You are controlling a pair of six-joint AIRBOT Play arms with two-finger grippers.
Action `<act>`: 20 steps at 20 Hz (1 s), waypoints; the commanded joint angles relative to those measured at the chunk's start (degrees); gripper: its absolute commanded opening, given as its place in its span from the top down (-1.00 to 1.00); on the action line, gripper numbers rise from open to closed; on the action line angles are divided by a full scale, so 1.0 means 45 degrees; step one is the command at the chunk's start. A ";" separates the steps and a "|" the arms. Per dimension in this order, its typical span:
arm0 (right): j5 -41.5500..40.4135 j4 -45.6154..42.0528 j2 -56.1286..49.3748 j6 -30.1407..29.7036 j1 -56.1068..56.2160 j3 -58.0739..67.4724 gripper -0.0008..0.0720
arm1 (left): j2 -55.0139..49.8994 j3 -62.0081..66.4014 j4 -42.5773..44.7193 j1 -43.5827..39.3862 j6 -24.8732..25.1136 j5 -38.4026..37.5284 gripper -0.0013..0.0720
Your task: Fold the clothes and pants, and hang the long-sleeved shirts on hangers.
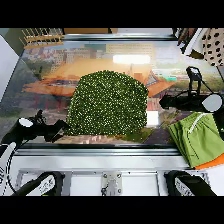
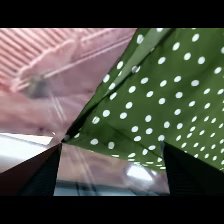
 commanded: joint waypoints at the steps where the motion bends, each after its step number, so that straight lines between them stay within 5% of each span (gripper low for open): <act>1: 0.0034 0.0121 0.0019 0.0010 -0.0010 -0.0034 -0.76 | 0.0019 -0.0248 -0.0374 0.0005 -0.0005 0.0578 -0.90; 7: 0.0049 0.0782 -0.0189 0.0010 -0.0010 -0.0199 -0.77 | 0.0019 -0.0248 -0.0534 -0.0792 -0.0005 0.1234 -0.90; 8: 0.0053 0.1025 -0.0267 0.0015 -0.0029 -0.0364 -0.77 | 0.0024 -0.0248 -0.0675 -0.1161 -0.0010 0.1506 -0.76; 10: 0.0107 0.1088 -0.0369 0.0058 -0.0044 -0.0840 -0.77 | 0.0024 -0.0243 -0.0631 -0.1661 0.0000 0.1894 0.76; 11: 0.0102 0.1088 -0.0403 0.0219 -0.0049 -0.1166 -0.77 | 0.0034 -0.0243 -0.0636 -0.1744 0.0010 0.1991 0.95; 16: -0.1122 0.1739 -0.1127 0.2497 -0.0039 -0.4056 -0.77 | 0.0034 -0.0248 -0.0578 -0.1749 0.0384 0.1855 0.96; 20: -0.3905 0.5333 -0.2647 0.0748 -0.0005 -0.5144 -0.76 | 0.0034 -0.0248 -0.0549 -0.1749 0.0481 0.1933 0.96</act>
